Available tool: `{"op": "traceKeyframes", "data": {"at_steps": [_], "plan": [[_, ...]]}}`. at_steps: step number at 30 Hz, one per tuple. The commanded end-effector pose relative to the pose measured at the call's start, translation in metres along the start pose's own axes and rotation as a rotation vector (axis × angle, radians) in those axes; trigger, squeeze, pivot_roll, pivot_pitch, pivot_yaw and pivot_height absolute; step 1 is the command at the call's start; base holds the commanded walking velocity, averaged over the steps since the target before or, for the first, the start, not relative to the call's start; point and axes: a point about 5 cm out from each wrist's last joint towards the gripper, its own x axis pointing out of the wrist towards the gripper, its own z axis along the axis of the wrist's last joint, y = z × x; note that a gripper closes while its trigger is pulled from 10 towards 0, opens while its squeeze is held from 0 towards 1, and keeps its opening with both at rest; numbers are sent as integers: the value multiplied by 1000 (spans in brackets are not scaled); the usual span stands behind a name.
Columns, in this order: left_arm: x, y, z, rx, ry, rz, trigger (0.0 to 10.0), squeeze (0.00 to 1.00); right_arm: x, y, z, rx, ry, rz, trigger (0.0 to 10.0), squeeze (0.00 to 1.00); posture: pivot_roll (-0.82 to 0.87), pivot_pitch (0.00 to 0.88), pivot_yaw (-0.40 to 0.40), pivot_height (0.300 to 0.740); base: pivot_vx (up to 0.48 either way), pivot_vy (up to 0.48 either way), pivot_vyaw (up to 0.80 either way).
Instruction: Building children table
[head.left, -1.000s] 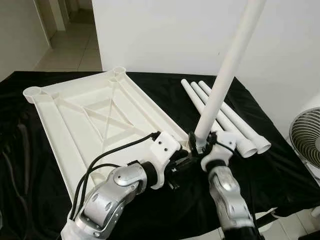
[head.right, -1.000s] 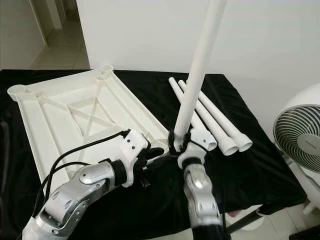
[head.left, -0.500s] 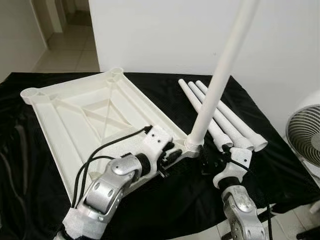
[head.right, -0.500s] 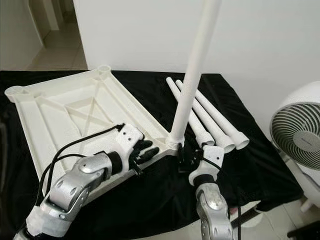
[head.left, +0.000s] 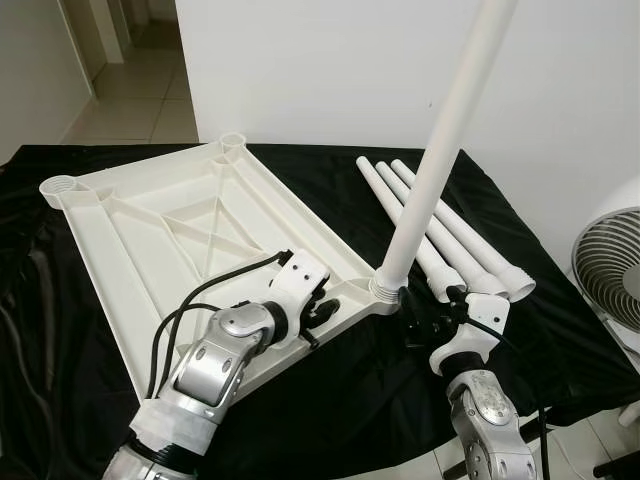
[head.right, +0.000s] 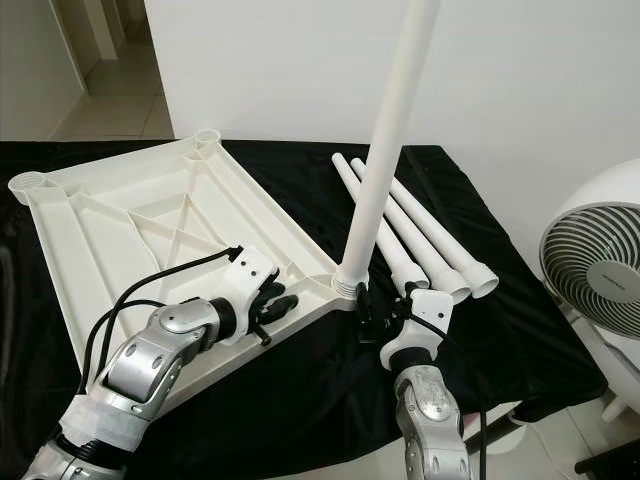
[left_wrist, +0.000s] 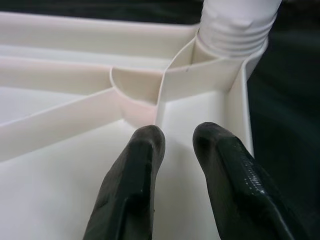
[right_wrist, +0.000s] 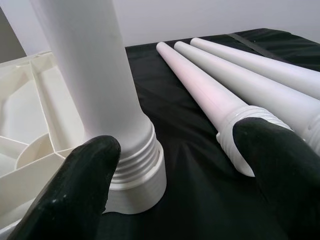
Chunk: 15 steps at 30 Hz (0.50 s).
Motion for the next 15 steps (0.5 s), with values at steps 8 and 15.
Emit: {"op": "traceKeyframes", "data": {"at_steps": [8, 15], "plan": [[0, 23, -9, 0, 67, 314, 10000, 67, 1, 1, 1, 11, -2, -2, 10000, 0, -23, 52, -16, 740, 0, 0, 0], [-1, 24, -8, 15, 68, 317, 10000, 584, 2, 1, 1, 8, -3, 3, 10000, 0, -26, 37, -15, 740, 0, 0, 0]]}}
